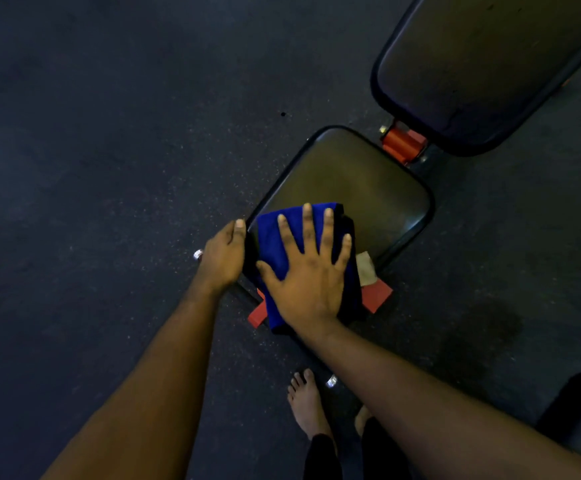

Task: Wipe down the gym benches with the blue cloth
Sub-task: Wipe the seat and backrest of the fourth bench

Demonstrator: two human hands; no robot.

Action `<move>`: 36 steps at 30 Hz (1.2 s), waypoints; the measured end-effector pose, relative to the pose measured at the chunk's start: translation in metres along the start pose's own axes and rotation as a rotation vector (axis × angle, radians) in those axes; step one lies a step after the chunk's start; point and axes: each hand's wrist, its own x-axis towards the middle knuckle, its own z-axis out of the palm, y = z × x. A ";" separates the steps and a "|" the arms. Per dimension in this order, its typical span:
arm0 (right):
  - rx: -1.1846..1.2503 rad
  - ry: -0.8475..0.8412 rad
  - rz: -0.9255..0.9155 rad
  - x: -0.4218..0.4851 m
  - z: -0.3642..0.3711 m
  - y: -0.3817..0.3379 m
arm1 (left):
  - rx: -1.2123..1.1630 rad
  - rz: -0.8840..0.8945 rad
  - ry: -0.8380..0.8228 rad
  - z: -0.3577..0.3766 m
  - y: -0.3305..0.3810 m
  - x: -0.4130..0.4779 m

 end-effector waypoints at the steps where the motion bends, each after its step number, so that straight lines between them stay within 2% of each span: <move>1: -0.013 -0.001 0.011 0.006 0.001 -0.005 | -0.040 0.006 0.012 0.003 -0.004 0.000; 6: -0.051 0.045 -0.008 0.007 -0.001 0.020 | -0.118 0.012 0.112 0.013 -0.003 0.006; 11: -0.055 0.140 0.283 0.019 -0.013 0.084 | -0.144 -0.053 0.083 0.022 0.002 0.010; 14: 0.061 0.221 0.415 0.055 -0.022 0.123 | -0.192 -0.104 0.147 0.031 0.004 0.010; 17: 0.267 0.165 0.607 0.102 -0.039 0.150 | -0.146 -0.118 0.258 0.042 0.000 0.012; 19: 0.271 0.127 0.691 0.119 -0.046 0.149 | -0.125 -0.104 0.312 0.046 -0.002 0.013; 21: 0.156 0.145 0.627 0.110 -0.041 0.130 | -0.136 -0.091 0.342 0.048 -0.003 0.013; 23: 0.022 0.169 0.468 0.077 -0.028 0.105 | -0.149 -0.070 0.346 0.047 -0.003 0.011; 26: -0.058 0.107 0.365 0.053 -0.019 0.089 | -0.124 -0.052 0.358 0.046 -0.005 0.012; 30: -0.096 0.056 0.408 0.100 -0.029 0.093 | -0.113 -0.048 0.376 0.048 -0.009 0.016; 33: -0.026 -0.009 0.354 0.161 -0.040 0.081 | -0.138 -0.025 0.379 0.049 -0.011 0.014; 36: -0.008 -0.030 0.299 0.197 -0.045 0.058 | -0.201 -0.046 0.302 0.045 -0.011 0.013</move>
